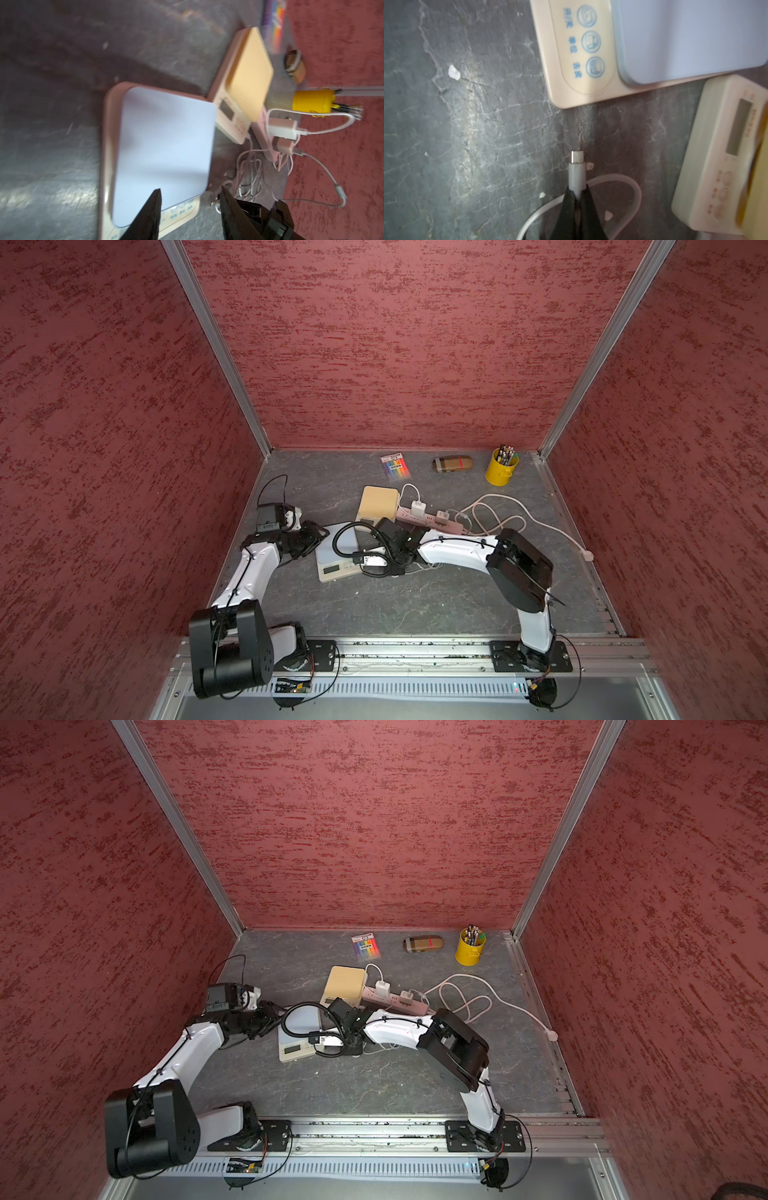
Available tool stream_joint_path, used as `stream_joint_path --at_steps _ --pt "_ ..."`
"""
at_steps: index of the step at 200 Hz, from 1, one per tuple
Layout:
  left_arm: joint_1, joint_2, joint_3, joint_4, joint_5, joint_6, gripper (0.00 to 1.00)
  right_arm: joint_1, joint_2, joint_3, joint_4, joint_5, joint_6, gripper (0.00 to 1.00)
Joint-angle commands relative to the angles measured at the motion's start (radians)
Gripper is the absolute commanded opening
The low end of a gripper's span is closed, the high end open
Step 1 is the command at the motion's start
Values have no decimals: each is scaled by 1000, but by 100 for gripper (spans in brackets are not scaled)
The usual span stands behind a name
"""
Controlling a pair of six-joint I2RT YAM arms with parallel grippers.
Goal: Charge the electronic scale
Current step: Adjust the electronic scale at the center of the board.
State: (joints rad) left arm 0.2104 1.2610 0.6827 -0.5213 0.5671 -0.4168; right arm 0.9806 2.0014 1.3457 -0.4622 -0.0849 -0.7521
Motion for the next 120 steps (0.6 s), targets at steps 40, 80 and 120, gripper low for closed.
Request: stream_joint_path --at_steps 40,80,120 --pt "17 120 9 48 -21 24 49 31 81 110 -1 -35 -26 0" --pt "29 181 87 0 -2 168 54 49 96 131 64 -125 -9 0" --pt "69 185 158 -77 -39 266 57 52 104 147 121 -169 23 0"
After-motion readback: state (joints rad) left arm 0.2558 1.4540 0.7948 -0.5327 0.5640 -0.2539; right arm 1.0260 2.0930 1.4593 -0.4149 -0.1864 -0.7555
